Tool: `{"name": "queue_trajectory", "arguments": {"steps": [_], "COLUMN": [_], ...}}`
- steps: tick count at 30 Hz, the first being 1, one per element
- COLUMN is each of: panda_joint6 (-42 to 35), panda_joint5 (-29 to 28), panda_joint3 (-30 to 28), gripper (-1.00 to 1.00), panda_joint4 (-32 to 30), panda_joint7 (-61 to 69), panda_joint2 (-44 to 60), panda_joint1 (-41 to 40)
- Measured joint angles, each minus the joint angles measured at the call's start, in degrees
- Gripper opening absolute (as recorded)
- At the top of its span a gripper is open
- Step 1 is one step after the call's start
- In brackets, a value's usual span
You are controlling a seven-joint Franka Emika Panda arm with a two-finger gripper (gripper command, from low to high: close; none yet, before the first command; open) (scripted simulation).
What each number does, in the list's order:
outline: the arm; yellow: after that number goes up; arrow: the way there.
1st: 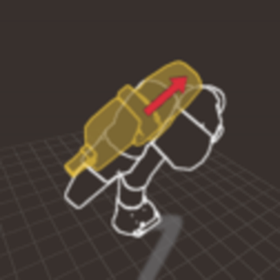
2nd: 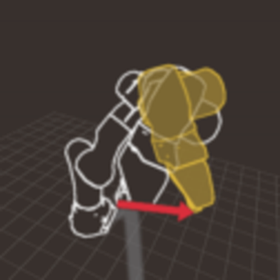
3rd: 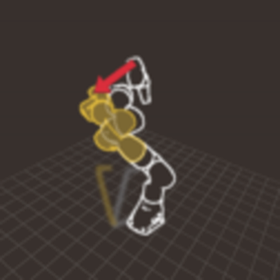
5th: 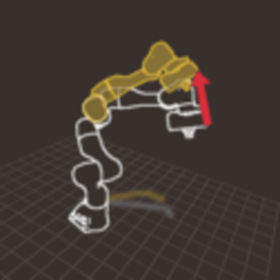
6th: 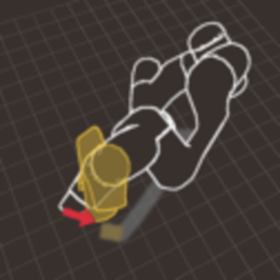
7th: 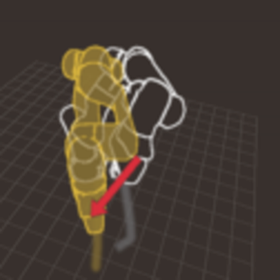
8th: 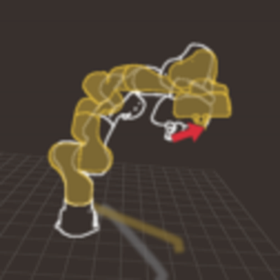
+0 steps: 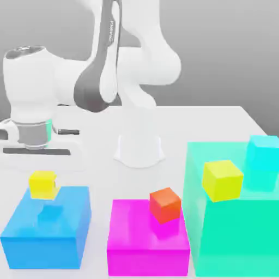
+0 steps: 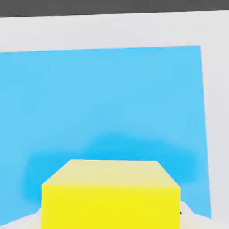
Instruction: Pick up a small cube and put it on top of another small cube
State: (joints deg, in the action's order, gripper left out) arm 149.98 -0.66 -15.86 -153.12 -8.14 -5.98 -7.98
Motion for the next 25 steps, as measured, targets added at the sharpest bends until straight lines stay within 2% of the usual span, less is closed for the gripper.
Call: {"name": "queue_trajectory", "arguments": {"steps": [11,14,16,19,20,25], "panda_joint6": [-10.81,-13.18,-11.85,-5.69,-3.36,-3.36], "panda_joint5": [-3.09,-2.50,-1.70,-1.11,-1.05,-1.05], "panda_joint3": [9.65,10.52,10.36,10.15,10.07,10.07], "gripper": [-1.00,-1.00,-1.00,-1.00,1.00,1.00], "panda_joint4": [0.04,-0.79,-1.77,-3.34,-3.87,-3.87], "panda_joint7": [27.62,37.87,42.43,44.04,44.21,44.21], "panda_joint2": [-8.46,-11.25,-10.73,-6.07,-4.28,-4.28], "panda_joint1": [15.19,19.51,21.31,21.99,22.02,22.02]}}
